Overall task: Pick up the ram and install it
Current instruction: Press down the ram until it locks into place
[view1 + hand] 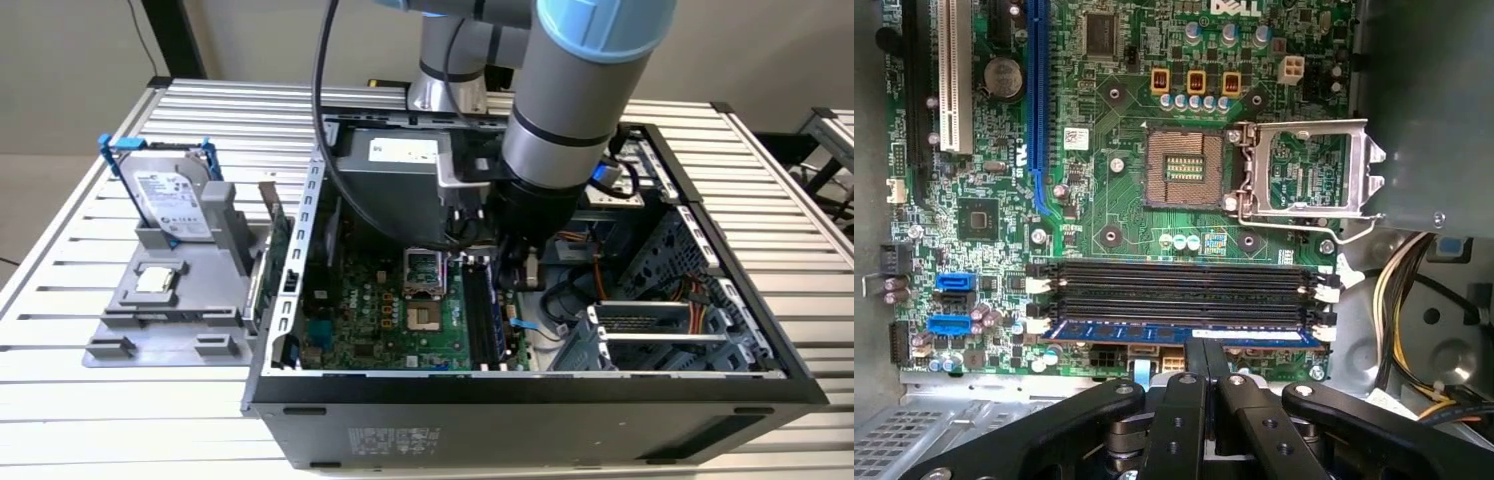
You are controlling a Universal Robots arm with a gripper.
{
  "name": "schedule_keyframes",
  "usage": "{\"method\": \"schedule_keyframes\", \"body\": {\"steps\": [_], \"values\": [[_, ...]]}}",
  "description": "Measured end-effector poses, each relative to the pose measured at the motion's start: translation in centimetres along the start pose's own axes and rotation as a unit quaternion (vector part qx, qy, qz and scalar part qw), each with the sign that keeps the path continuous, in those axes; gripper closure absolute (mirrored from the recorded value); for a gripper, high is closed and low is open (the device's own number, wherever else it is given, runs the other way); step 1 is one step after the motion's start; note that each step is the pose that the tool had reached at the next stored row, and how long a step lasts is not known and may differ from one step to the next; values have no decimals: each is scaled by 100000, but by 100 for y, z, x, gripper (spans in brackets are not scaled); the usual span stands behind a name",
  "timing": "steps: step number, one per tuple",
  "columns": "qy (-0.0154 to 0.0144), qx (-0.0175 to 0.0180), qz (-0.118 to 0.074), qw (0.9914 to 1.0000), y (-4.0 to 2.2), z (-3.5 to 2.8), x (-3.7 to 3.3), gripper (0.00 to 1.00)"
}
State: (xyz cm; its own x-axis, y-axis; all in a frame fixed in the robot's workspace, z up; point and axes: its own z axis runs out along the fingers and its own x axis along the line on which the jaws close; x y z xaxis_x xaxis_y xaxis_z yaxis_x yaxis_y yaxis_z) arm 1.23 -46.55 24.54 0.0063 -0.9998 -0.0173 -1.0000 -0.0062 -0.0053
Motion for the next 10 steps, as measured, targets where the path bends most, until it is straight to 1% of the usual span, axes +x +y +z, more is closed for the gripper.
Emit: {"method": "schedule_keyframes", "body": {"steps": [4,10], "values": [[-2,3,-1,100000,-3,66,23,100],[8,1,68,100000,-8,174,25,100]]}}
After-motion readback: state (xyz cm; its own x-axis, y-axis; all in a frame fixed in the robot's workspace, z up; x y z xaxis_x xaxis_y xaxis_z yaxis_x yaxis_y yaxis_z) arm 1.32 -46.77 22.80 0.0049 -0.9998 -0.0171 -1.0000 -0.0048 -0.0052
